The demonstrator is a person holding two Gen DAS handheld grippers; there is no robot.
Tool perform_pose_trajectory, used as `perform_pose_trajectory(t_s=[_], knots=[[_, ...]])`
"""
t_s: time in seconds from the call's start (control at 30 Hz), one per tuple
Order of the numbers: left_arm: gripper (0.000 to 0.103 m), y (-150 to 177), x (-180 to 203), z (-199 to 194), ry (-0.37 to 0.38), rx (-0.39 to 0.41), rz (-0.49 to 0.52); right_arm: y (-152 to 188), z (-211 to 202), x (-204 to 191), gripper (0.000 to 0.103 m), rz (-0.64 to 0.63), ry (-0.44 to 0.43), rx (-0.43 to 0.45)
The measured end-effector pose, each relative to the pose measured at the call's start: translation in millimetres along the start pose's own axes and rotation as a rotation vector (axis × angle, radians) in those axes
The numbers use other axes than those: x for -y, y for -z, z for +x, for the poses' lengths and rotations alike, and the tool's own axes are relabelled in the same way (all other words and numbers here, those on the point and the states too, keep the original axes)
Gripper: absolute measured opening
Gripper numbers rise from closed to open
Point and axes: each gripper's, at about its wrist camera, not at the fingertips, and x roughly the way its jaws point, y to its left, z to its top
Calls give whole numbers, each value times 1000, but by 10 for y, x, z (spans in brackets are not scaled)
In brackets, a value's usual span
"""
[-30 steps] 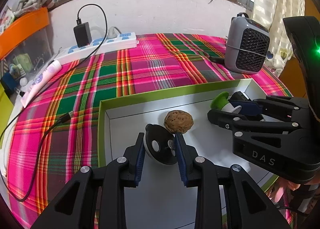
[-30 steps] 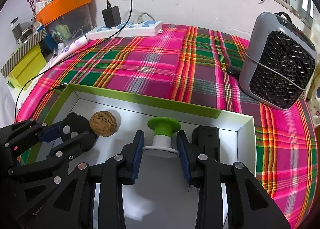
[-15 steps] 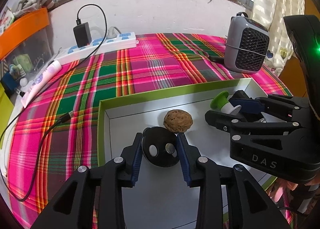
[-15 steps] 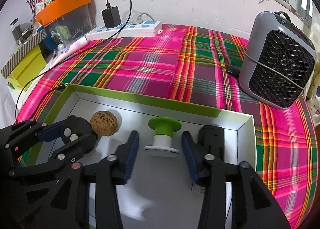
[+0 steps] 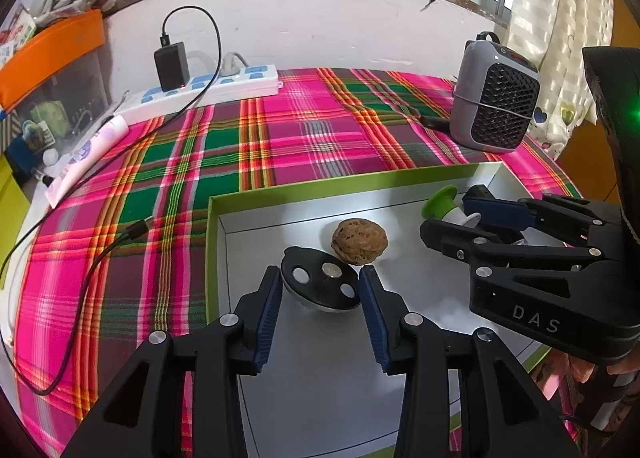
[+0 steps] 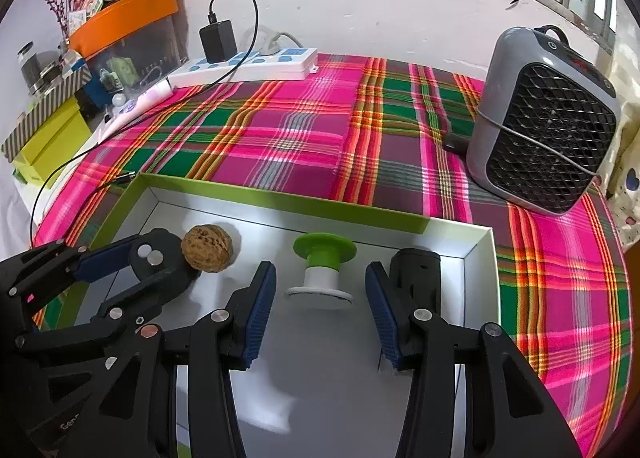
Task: Organize objects
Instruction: 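Lower the green-white spool into the tray and open the right tool, then lower the black disc beside the walnut and open the left tool, then withdraw both tools from the tray toward the objects on the cloth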
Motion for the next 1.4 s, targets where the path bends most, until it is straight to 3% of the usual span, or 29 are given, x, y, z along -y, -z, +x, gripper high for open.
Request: perform_pose_trajectory(t_s=[1.4], knots=[[39,304,-69,-644,3,83,-41,353,-658,-96,48,47,1,96]])
